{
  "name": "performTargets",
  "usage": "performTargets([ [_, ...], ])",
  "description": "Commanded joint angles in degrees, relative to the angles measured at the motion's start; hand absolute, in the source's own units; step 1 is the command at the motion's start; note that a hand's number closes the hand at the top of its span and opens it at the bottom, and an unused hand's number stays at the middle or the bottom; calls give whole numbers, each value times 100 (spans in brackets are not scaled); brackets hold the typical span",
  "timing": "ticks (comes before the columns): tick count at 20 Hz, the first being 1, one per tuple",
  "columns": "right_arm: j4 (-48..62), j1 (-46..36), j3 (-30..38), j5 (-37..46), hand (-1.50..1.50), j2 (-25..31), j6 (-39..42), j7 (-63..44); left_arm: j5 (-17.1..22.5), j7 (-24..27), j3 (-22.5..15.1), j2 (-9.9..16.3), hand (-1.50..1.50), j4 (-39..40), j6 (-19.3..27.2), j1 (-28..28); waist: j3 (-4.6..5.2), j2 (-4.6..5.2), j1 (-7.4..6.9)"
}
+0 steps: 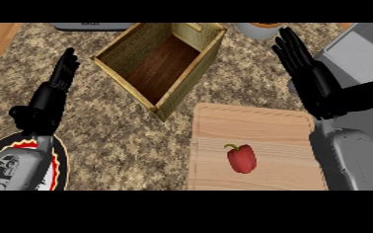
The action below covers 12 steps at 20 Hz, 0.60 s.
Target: Pick the bell pepper from the cutting board and place it in the basket
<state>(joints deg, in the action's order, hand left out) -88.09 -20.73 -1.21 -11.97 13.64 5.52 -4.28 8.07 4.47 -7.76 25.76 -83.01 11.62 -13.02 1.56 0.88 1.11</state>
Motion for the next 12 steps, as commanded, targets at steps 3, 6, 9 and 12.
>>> performTargets([
  [3,-333,748,45,1021,150,627,-156,674,121,-31,278,-236,0,465,141,32,-154,-92,-10],
  [6,-769,964,315,1762,150,1230,-584,775,272,-707,574,-77,0,297,420,91,-156,-139,53],
  [9,-1271,1104,-835,2235,150,4,-902,2250,339,-765,222,-427,0,162,305,369,-164,-119,-128],
  [12,-1417,1543,-1183,3605,-150,-447,-2369,1697,404,-959,388,-197,0,117,210,273,-150,-132,-57],
])
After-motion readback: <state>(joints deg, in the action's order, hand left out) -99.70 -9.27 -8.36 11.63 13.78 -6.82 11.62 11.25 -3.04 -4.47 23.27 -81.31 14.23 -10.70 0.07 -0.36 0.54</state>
